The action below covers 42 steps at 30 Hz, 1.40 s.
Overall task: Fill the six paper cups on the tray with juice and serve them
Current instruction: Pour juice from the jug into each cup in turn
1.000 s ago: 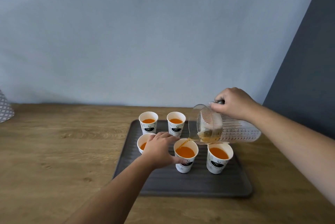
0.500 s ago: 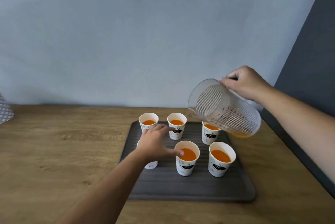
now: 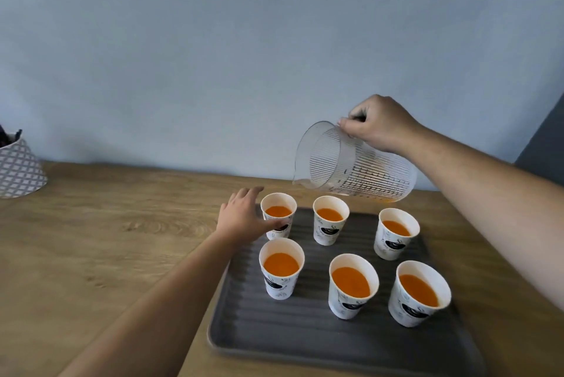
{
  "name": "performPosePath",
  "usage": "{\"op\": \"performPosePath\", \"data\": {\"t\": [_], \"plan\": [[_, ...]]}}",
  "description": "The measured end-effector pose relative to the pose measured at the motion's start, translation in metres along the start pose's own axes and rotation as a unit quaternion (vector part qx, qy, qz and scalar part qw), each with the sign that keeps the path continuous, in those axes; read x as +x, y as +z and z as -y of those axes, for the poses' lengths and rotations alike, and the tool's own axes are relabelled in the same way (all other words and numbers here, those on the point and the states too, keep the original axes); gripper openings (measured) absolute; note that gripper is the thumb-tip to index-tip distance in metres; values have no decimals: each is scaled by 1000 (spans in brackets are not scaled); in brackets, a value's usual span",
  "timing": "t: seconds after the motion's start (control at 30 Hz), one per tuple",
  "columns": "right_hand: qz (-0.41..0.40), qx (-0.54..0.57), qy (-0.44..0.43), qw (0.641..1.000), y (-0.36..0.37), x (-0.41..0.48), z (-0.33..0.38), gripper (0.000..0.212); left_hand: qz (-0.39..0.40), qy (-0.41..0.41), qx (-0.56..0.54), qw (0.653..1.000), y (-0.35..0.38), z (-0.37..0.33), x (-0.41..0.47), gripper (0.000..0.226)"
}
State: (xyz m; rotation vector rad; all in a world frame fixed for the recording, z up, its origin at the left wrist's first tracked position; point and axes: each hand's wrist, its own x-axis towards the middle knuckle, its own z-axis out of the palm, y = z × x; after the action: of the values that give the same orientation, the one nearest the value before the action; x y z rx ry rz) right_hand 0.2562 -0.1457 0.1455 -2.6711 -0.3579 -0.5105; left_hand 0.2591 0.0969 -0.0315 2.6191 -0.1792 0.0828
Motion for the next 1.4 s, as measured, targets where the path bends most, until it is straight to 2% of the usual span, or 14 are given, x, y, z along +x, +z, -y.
{"op": "performPosePath", "data": {"t": [0.2,0.57,1.13,1.4], "plan": [[37,-59,-53,996,40,24,5,50,34,-19,-39,998,19,8,15,96],[56,-140,-107,983,74,40,5,51,16,-1,-103,995,31,9,22,85],[55,-188,-133,972,78,39,8,50,17,-17,-84,996,30,8,19,86],[52,-167,-116,978,79,39,4,48,25,-28,-78,996,30,6,19,87]]}}
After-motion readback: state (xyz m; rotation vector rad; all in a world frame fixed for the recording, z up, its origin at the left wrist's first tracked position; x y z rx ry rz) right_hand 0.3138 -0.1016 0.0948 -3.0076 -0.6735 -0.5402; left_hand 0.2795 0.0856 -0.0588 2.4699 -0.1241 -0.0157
